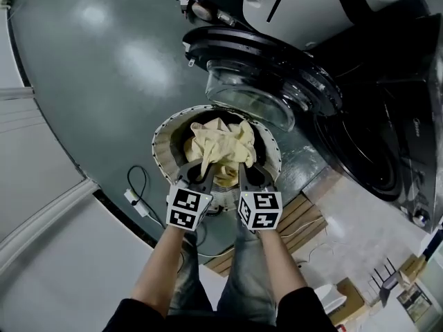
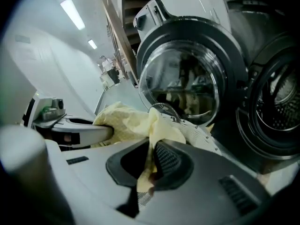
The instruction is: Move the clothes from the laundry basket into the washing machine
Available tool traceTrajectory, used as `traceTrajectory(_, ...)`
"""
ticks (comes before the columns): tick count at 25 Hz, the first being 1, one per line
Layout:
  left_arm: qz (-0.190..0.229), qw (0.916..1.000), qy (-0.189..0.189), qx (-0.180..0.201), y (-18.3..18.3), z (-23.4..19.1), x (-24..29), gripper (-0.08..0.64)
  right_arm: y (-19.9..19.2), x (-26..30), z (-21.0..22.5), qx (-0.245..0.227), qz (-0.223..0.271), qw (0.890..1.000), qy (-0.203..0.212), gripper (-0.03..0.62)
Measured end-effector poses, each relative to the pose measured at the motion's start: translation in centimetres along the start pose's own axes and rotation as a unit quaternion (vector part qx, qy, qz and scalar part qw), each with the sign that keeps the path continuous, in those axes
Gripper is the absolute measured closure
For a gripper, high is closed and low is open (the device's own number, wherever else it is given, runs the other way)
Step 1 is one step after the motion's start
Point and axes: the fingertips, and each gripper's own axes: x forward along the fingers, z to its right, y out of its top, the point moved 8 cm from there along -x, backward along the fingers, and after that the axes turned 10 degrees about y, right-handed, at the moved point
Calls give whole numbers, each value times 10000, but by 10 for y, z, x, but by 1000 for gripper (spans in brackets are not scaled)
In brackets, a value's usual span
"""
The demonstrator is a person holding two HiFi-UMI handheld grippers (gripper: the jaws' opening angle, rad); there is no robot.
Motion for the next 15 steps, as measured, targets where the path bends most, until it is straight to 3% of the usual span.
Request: traceTrajectory(15,610,9967,-300,443,87,22,-112,531,79,-104,-69,-253,823,9962,-120,574)
